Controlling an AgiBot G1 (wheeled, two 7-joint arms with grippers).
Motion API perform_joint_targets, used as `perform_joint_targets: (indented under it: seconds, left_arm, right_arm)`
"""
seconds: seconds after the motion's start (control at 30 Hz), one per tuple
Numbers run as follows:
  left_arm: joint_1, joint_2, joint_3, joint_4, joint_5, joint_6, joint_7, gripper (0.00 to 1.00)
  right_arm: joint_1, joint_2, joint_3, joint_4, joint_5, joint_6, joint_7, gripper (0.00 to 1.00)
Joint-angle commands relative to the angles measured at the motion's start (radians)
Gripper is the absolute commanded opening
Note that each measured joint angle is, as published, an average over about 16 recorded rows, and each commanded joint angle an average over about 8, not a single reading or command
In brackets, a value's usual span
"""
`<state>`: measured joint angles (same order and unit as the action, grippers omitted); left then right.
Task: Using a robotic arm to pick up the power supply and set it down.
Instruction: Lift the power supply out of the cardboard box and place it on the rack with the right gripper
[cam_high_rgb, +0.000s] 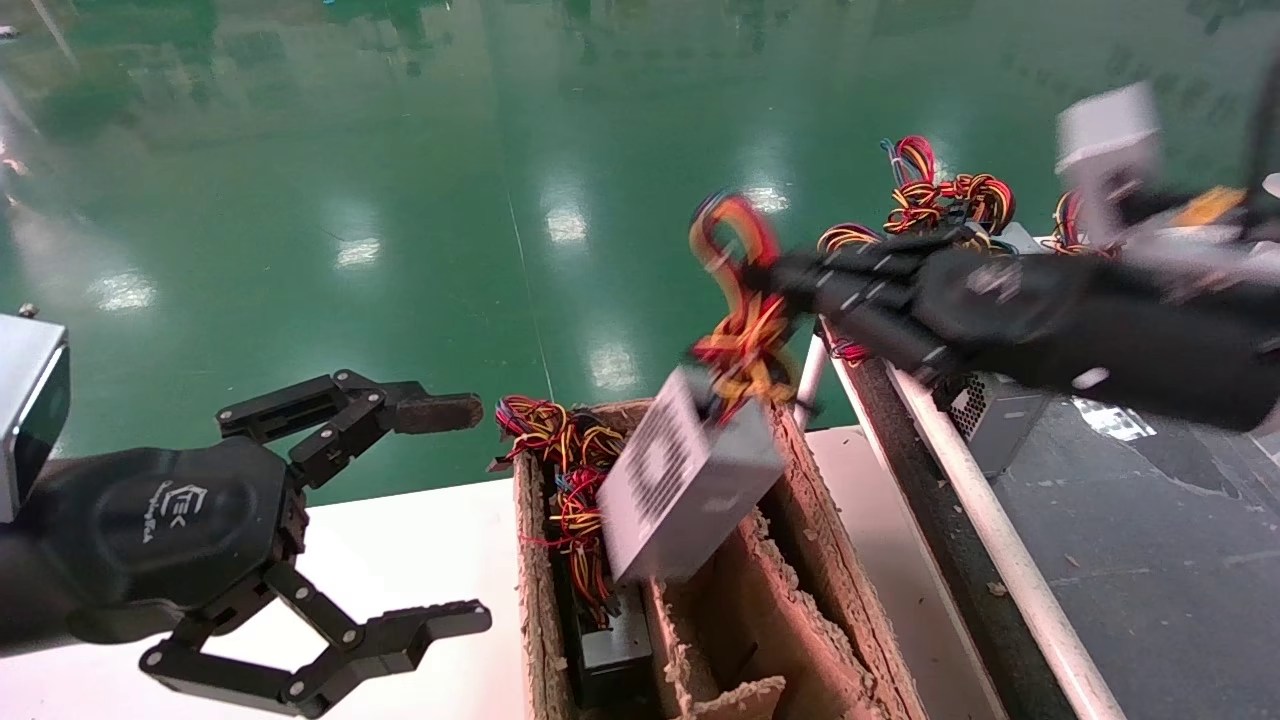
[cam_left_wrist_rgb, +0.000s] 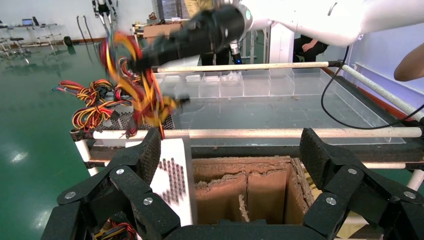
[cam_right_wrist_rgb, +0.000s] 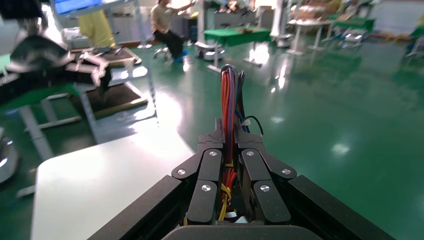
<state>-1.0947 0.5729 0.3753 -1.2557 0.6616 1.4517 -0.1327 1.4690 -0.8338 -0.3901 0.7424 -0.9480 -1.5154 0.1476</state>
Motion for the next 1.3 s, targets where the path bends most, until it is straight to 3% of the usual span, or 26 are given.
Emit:
perform_joint_targets:
  seconds: [0.03,0.4,1.0,1.3]
  left_arm:
    - [0.000,0.000,0.000,0.000,0.000,0.000,0.000,1.00]
    - [0.000,0.000,0.000,0.000,0.000,0.000,0.000,1.00]
    - [0.000,0.000,0.000,0.000,0.000,0.000,0.000,1.00]
    - [0.000,0.000,0.000,0.000,0.000,0.000,0.000,1.00]
  right_arm:
    - [0.022,0.021,0.013,-0.018,0.013,-0.016,0.002,0.00]
    - [0.127,0.151,0.004,-0.152,-0.011,-0.063,-0.056,0.00]
    - [0.130,0.350,-0.084,-0.290,0.049,-0.074,-0.118,0.00]
    - [0.154,0.397,-0.138,-0.359,0.020,-0.057,-0.176,0.00]
